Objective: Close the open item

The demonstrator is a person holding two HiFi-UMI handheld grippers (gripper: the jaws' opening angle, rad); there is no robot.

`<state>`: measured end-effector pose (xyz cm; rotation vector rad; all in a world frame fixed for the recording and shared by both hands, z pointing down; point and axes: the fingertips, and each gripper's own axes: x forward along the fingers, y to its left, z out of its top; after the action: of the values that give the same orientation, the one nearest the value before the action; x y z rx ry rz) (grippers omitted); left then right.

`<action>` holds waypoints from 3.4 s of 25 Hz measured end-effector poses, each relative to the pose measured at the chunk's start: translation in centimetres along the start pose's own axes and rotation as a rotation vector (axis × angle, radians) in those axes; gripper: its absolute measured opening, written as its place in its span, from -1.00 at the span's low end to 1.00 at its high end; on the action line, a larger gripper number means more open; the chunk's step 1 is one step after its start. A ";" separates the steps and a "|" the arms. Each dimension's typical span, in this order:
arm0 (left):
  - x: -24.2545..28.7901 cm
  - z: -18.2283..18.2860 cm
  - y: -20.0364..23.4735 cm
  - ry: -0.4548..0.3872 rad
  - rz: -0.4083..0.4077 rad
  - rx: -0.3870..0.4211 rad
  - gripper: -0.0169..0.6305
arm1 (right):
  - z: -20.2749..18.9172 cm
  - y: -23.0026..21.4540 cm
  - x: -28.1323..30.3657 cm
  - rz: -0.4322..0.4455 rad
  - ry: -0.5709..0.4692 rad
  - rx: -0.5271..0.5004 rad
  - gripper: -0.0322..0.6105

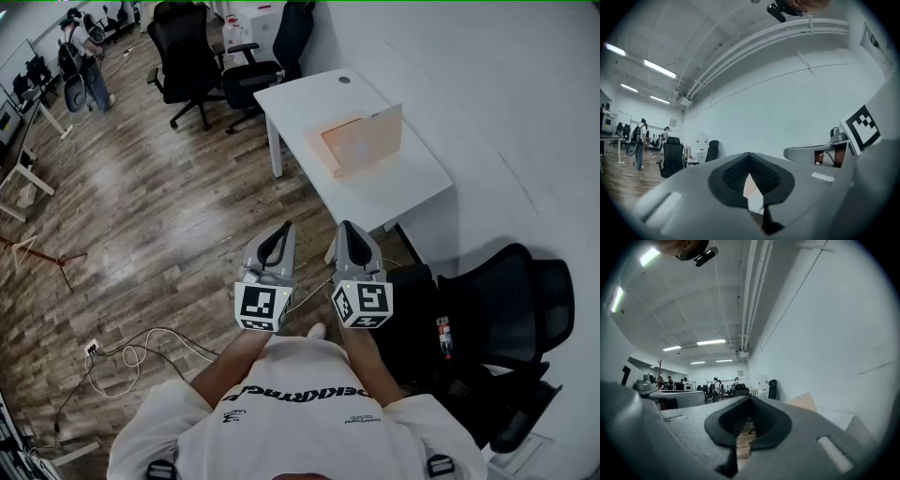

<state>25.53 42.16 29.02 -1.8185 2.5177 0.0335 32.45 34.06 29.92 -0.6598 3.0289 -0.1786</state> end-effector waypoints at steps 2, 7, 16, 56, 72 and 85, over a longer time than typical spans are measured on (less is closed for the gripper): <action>0.6 -0.2 -0.2 0.016 0.002 -0.014 -0.95 | 0.0 -0.5 0.4 0.007 -0.006 0.003 -0.91; 1.7 -0.7 -1.1 0.019 0.005 -0.008 -0.95 | 0.0 -1.6 0.7 0.022 -0.018 0.013 -0.91; 2.9 -2.3 -2.0 0.047 0.063 0.028 -0.95 | -0.5 -3.7 1.3 0.050 -0.014 0.001 -0.91; 31.0 -7.8 21.5 0.139 -0.330 -0.074 -0.95 | -2.7 -7.9 33.0 -0.404 0.041 -0.034 -0.91; 44.7 -9.3 18.0 0.158 -0.485 -0.005 -0.95 | -1.5 -20.8 37.3 -0.584 -0.018 -0.015 -0.92; 50.6 -9.7 14.9 0.192 -0.539 -0.018 -0.95 | -2.7 -27.2 37.1 -0.680 0.019 0.042 -0.92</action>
<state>-4.64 -1.50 36.59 -2.5462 2.0402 -0.1396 9.82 -5.66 35.44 -1.6554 2.6734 -0.2604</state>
